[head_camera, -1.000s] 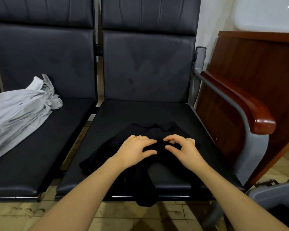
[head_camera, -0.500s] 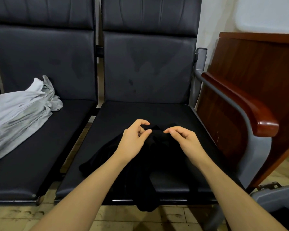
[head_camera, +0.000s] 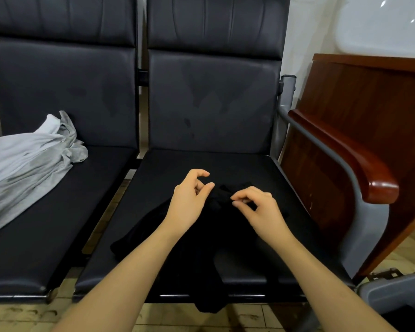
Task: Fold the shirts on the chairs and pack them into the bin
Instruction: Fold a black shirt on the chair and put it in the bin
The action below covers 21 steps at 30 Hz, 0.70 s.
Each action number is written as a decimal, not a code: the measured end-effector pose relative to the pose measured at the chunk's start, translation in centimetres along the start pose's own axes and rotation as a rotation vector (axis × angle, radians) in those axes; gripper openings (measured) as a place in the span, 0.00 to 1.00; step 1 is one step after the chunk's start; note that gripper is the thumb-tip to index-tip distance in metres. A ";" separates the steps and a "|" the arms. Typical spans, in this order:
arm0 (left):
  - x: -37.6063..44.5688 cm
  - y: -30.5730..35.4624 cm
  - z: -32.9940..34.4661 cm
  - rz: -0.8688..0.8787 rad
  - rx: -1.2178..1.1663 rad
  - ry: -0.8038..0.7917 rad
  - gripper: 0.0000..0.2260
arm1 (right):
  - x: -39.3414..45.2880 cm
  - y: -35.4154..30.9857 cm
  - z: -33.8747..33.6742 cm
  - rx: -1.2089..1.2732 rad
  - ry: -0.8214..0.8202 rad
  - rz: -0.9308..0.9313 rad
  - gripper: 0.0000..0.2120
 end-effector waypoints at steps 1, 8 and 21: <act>-0.2 -0.3 -0.1 -0.001 0.027 -0.007 0.10 | 0.2 -0.1 -0.4 0.086 0.021 0.044 0.09; -2.1 0.1 1.0 0.481 0.383 -0.036 0.16 | 0.7 0.3 -3.5 0.394 0.158 0.196 0.09; -4.0 0.3 7.6 0.765 0.700 -0.094 0.25 | -1.8 2.8 -6.6 0.243 0.222 0.228 0.12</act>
Point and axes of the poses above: each hand's wrist, its own x-axis towards the middle knuckle, its own z-axis out of the palm, y = z × x, the point moved 2 cm from there along x, towards the middle knuckle, and after that the axes turned 5 degrees about -z, right-handed, at the moved point
